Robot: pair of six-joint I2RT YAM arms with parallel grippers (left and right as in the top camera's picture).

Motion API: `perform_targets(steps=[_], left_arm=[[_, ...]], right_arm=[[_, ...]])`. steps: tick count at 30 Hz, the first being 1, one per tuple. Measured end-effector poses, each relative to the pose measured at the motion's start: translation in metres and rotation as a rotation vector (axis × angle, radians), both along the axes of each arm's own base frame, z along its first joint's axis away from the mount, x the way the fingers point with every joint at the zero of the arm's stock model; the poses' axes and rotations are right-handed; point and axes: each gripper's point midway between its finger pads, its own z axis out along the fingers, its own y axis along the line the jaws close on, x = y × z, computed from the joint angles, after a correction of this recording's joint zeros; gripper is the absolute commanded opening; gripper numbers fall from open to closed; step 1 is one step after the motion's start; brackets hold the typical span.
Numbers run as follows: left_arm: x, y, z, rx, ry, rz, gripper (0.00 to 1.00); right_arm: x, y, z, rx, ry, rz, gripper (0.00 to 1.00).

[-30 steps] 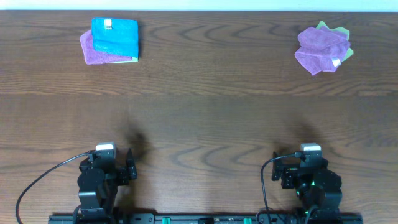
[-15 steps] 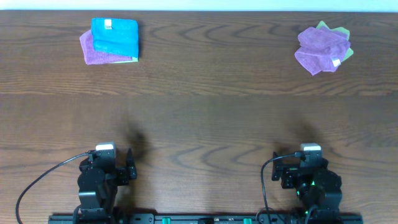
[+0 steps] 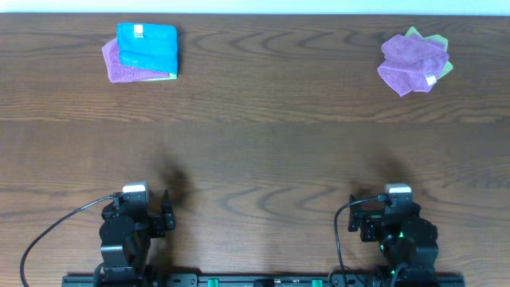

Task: Fold the cloth

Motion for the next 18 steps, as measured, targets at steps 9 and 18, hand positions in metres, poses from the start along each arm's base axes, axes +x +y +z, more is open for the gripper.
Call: perform_targets(steps=[9,18], left_arm=[[0.0,0.0,0.0,0.0,0.0,0.0,0.95],[0.0,0.0,0.0,0.0,0.0,0.001,0.95]], right_arm=[[0.002,0.0,0.003,-0.002,-0.015,0.002,0.99],[0.006,-0.018,0.036,0.061,0.088,-0.137,0.99]])
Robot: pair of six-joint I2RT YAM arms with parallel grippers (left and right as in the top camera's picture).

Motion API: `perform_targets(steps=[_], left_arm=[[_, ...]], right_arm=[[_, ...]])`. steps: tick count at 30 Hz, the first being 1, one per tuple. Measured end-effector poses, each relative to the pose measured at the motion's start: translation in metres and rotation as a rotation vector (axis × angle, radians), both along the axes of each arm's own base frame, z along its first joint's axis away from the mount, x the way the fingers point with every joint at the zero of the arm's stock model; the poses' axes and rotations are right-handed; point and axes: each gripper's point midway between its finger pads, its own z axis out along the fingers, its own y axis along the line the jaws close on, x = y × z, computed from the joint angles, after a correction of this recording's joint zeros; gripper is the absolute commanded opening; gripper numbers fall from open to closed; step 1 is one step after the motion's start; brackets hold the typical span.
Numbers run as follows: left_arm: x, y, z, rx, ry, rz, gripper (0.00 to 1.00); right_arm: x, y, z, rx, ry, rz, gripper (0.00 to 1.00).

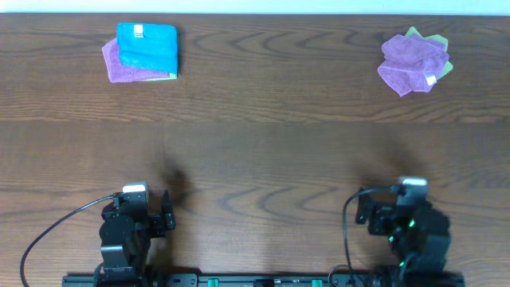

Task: Fold the cloth
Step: 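Reach the right gripper to the purple cloth and grasp it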

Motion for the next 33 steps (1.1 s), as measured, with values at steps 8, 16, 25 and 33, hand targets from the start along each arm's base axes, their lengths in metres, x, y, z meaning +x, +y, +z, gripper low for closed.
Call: perform_targets(steps=[8,16,25,33], left_arm=[[0.0,0.0,0.0,0.0,0.0,0.0,0.95],[0.0,0.0,0.001,0.0,-0.003,0.001,0.95],[0.0,0.0,0.001,0.001,-0.003,0.002,0.95],[0.0,0.0,0.001,0.001,-0.003,0.002,0.95]], right_arm=[[0.046,-0.032,0.08,0.056,0.154,-0.158,0.99],[0.135,-0.057,0.12,0.077,0.249,-0.195,0.99],[0.214,-0.08,0.112,0.085,0.278,-0.216,0.99],[0.262,-0.098,0.088,0.086,0.235,-0.227,0.99]])
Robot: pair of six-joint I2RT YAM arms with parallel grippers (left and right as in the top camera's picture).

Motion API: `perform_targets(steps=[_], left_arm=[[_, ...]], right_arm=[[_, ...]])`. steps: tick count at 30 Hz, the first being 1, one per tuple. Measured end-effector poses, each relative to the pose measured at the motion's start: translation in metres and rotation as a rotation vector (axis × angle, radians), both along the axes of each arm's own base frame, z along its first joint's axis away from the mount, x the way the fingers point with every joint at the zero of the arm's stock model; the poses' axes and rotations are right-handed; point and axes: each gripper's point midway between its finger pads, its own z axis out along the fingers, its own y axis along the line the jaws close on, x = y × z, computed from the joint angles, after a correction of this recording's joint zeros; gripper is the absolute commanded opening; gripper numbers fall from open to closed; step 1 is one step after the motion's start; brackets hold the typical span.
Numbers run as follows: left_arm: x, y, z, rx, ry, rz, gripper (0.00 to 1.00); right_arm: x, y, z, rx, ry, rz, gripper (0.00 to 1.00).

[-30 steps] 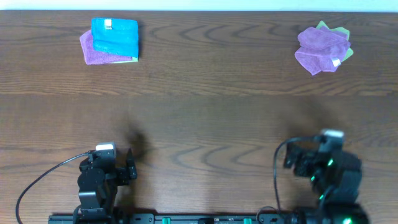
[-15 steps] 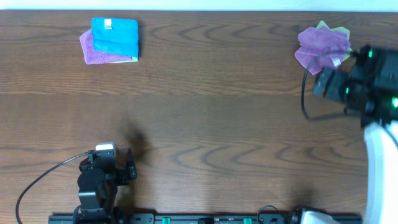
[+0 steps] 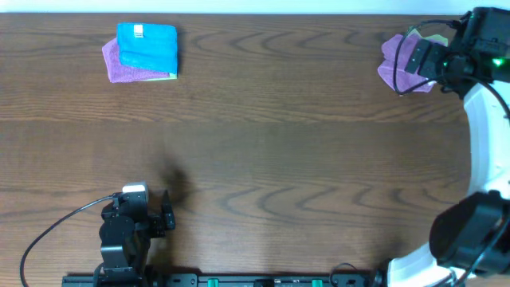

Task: Fold the cloth
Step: 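Reach the right gripper to the purple cloth and grasp it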

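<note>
A crumpled purple cloth lies at the far right of the table, on top of a green cloth whose corner peeks out. My right gripper hangs over this pile, its arm stretched up along the right edge. Whether its fingers are open or touch the cloth is hidden from above. My left gripper rests folded back at the near left edge, away from any cloth; its jaws cannot be made out.
A folded blue cloth sits on a folded purple one at the far left. The wooden table spreads between the two piles. The right arm's white link runs along the right edge.
My right arm was folded at the near right edge; now it is stretched out with its gripper over the purple cloth pile at the far right. The left arm and both piles are unchanged.
Both arms sat folded at the near edge, with both cloth piles untouched. A little later the right arm had shifted slightly to the right at its base. Now its gripper is over the crumpled purple cloth.
</note>
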Motion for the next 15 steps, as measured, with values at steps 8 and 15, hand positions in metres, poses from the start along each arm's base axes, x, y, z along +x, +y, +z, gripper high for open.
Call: perform_targets(steps=[8,15], left_arm=[[0.0,0.0,0.0,0.0,0.0,0.0,0.95],[0.0,0.0,0.0,0.0,0.0,0.0,0.95]], right_arm=[[0.027,-0.007,0.007,-0.027,-0.1,-0.003,0.99],[0.057,-0.032,-0.011,-0.017,-0.166,-0.059,0.99]])
